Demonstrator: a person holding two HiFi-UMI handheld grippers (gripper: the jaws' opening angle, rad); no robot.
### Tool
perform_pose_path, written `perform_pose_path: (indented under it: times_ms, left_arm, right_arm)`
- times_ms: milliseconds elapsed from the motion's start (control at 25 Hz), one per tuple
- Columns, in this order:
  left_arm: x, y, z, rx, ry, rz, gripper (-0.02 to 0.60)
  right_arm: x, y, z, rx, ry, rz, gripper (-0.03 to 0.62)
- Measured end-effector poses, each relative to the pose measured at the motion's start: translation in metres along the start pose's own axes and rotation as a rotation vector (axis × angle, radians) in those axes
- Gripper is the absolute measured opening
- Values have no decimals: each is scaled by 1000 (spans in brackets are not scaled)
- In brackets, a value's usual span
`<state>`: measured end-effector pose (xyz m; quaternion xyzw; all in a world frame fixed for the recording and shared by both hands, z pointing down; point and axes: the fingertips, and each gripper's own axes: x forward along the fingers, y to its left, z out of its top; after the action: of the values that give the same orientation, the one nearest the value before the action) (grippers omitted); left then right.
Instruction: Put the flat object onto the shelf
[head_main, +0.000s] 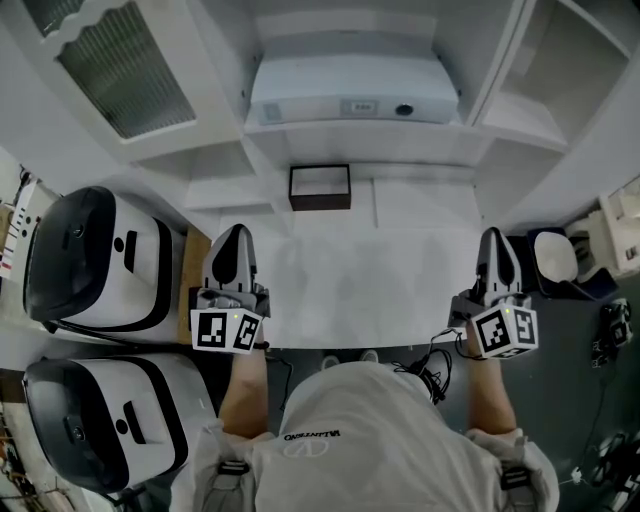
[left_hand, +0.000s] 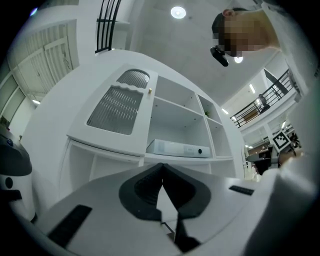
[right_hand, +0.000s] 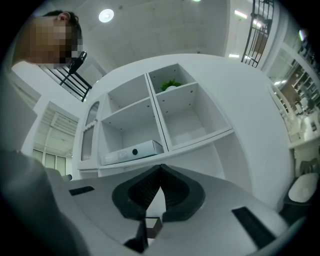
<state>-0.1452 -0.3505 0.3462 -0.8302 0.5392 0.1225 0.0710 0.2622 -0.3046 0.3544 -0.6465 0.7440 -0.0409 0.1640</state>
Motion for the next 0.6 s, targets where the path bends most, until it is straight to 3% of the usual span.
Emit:
perform_pose_path:
  times_ms: [600]
  left_arm:
    - [0, -4, -1, -13, 6, 0, 5]
  right_arm:
    - [-3, 4, 7, -33, -21, 29, 9]
